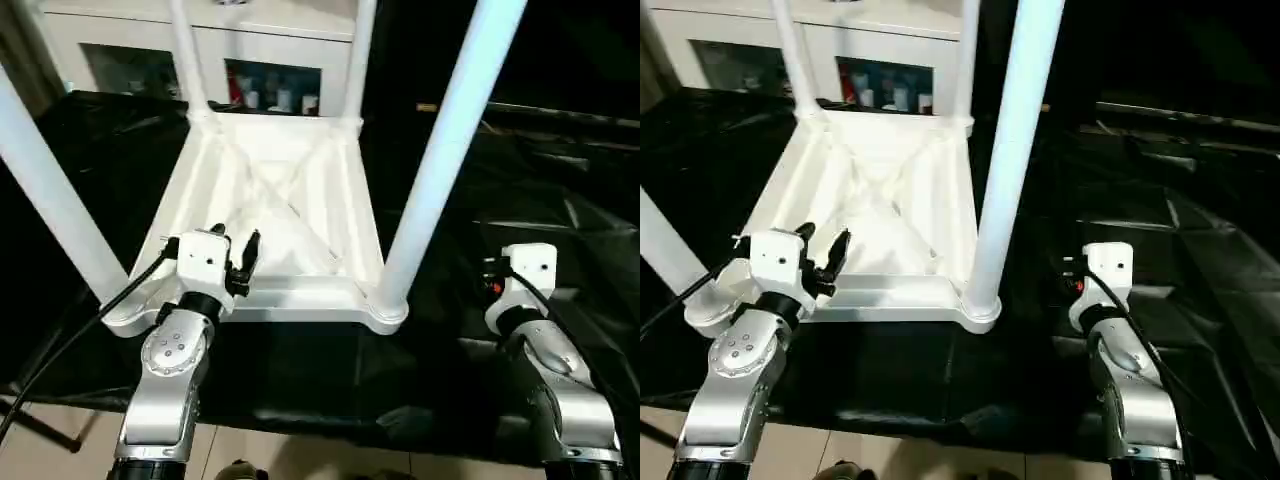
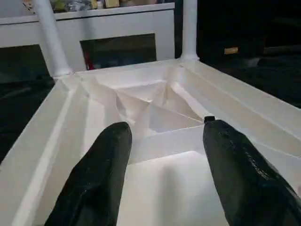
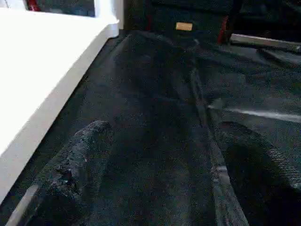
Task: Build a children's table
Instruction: Rotate leg to tighten
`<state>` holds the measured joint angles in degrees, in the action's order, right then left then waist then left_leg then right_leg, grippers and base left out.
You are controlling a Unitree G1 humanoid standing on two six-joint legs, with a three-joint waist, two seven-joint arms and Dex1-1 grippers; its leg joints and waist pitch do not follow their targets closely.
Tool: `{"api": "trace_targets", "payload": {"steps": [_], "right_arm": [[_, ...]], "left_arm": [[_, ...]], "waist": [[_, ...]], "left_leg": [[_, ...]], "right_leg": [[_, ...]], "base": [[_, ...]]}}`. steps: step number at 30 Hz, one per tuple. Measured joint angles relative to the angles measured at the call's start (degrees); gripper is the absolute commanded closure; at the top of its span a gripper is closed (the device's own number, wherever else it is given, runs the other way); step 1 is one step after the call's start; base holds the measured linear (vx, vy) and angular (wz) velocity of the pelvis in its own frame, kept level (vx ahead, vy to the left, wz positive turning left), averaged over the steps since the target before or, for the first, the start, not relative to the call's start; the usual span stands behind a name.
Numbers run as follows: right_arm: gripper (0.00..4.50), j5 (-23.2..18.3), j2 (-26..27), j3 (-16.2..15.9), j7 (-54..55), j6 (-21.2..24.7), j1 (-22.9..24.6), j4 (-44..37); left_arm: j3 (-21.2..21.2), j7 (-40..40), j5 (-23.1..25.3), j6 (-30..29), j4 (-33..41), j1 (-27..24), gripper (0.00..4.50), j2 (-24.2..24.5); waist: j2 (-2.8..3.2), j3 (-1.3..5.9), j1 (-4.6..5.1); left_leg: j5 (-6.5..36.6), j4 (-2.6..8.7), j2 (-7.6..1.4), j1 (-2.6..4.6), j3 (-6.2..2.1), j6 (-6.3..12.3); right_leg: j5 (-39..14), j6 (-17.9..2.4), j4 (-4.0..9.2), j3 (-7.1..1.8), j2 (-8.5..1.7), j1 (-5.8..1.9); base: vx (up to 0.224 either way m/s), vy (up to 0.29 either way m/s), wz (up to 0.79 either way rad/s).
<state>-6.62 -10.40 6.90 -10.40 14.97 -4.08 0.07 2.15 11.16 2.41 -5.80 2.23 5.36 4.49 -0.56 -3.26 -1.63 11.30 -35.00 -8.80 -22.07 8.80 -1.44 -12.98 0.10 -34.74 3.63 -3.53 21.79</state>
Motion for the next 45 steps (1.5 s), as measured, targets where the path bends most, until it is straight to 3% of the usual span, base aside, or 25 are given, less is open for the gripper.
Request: {"api": "trace_targets", "payload": {"steps": [4, 5, 11, 16, 17, 20, 24, 27, 30, 34, 37, 41, 45], "right_arm": [[0.66, 0.0, -2.1, -2.5, -3.9, -0.5, 4.9, -2.7], [0.66, -0.4, -3.5, -2.5, -5.4, -0.5, 5.9, -3.0], [0.20, -6.6, -11.8, 2.2, -16.9, 0.3, 9.2, -4.7], [0.00, -11.4, -17.0, 2.9, -27.5, 0.8, 13.1, -8.1], [0.00, -12.1, -17.5, 2.9, -29.0, 0.8, 13.7, -8.6], [0.00, -17.7, -19.4, 2.7, -35.4, 2.3, 16.9, -13.4], [0.00, -19.7, -20.4, 1.5, -39.0, 2.5, 17.4, -14.9], [0.00, -16.7, -17.9, 1.2, -35.5, 0.5, 14.1, -11.2], [0.00, -11.5, -12.9, 1.6, -24.1, -0.4, 8.4, -5.9], [0.00, -9.8, -6.6, 1.9, -13.5, 0.2, 5.7, -5.5], [0.00, -8.9, -4.8, 1.6, -10.3, 0.8, 6.3, -5.6], [0.00, -6.2, -0.6, 0.9, -5.1, 0.8, 6.6, -5.5], [0.00, -5.1, -2.4, -1.6, -6.7, -1.6, 8.2, -5.5]], "left_arm": [[0.1, 5.6, -6.0, 1.0, 4.9, -4.9, 1.74, 1.2], [0.0, 8.1, -7.7, 1.0, 6.3, -7.2, 1.55, 2.4], [-0.9, 25.7, -16.4, -6.2, 13.3, -20.2, 1.17, 15.0], [0.8, 33.5, -21.2, -11.9, 18.2, -25.3, 0.94, 22.1], [1.6, 34.2, -21.6, -12.5, 18.2, -25.8, 0.66, 22.3], [5.0, 35.7, -24.4, -11.9, 18.2, -27.8, 0.56, 24.7], [8.9, 36.9, -25.3, -11.9, 18.2, -29.3, 0.22, 27.5], [9.6, 32.5, -22.0, -9.4, 16.3, -27.6, 0.06, 25.5], [10.1, 19.2, -14.6, -5.6, 10.8, -17.9, 0.06, 18.8], [8.0, 7.7, -12.6, -4.6, 7.4, -7.2, 0.06, 10.1], [5.5, 5.3, -12.6, -5.0, 5.6, -5.1, 0.06, 6.7], [0.4, 3.5, -8.2, -3.9, 1.0, -4.8, 0.06, 2.9], [-2.1, 5.6, -7.4, -1.6, 1.2, -6.3, 0.06, 4.6]], "waist": [[0.11, 0.07, -0.23], [0.11, 0.09, -0.23], [0.05, 0.15, -0.40], [0.26, 0.25, -0.57], [0.25, 0.25, -0.52], [0.09, 0.17, -0.57], [-0.30, 0.17, -0.38], [-0.82, -0.16, -0.13], [-0.95, -0.43, -0.36], [-0.95, -0.44, -0.15], [-0.84, -0.43, 0.31], [-0.83, -0.43, 1.59], [-0.79, -0.36, 1.65]], "left_leg": [[0.0, 0.00, -0.02, 0.07, 0.33, 0.01], [0.0, -0.04, -0.02, 0.10, 0.52, 0.01], [0.0, 0.32, -0.17, 0.19, 0.87, -0.03], [0.0, 0.72, -0.23, 0.23, 0.90, -0.03], [0.0, 0.71, -0.29, 0.25, 0.91, -0.04], [0.0, 0.71, -0.43, 0.78, 0.97, -0.07], [0.0, 0.69, -0.44, 1.22, 0.97, -0.08], [0.0, 0.59, -0.43, 1.53, 0.96, -0.08], [0.0, 0.61, -0.50, 1.57, 0.77, -0.08], [0.0, 0.60, -0.49, 1.65, 0.76, -0.08], [0.0, 0.56, -0.30, 1.53, 0.76, -0.08], [0.0, 0.51, -0.14, 1.53, 0.85, -0.09], [0.0, 0.51, -0.14, 1.61, 0.88, -0.08]], "right_leg": [[0.5, -0.1, 0.00, -0.14, -0.14, 0.01], [1.0, 0.0, 0.00, -0.21, -0.22, 0.01], [1.1, -0.2, -0.15, -0.34, -0.16, 0.20], [0.8, -0.4, -0.13, -0.35, -0.05, 0.24], [0.8, -0.4, -0.15, -0.35, -0.01, 0.21], [0.6, -0.1, -0.18, -0.35, 0.08, -0.07], [0.6, 0.0, -0.10, -0.38, 0.08, -0.37], [0.5, 0.1, 0.07, -0.38, 0.04, -0.28], [0.5, 0.1, 0.74, 0.00, 0.05, -0.70], [0.5, 0.1, 1.45, 0.08, 0.02, -1.01], [0.5, 0.1, 1.73, 0.12, -0.21, -1.04], [0.6, 0.0, 1.71, 0.01, -0.36, -0.76], [1.2, -0.1, 1.66, 0.00, -0.38, -0.69]], "base": [[0.000, 0.000, 0.00], [0.063, 0.000, -0.03], [0.068, -0.012, 0.01], [0.024, -0.008, 0.01], [0.000, 0.000, 0.00], [0.000, 0.000, 0.00], [0.000, 0.000, 0.00], [-0.062, 0.021, -0.07], [-0.070, 0.022, -0.01], [-0.048, 0.022, 0.00], [-0.002, 0.049, -0.21], [0.000, 0.000, 0.00], [0.000, 0.000, 0.00]]}}
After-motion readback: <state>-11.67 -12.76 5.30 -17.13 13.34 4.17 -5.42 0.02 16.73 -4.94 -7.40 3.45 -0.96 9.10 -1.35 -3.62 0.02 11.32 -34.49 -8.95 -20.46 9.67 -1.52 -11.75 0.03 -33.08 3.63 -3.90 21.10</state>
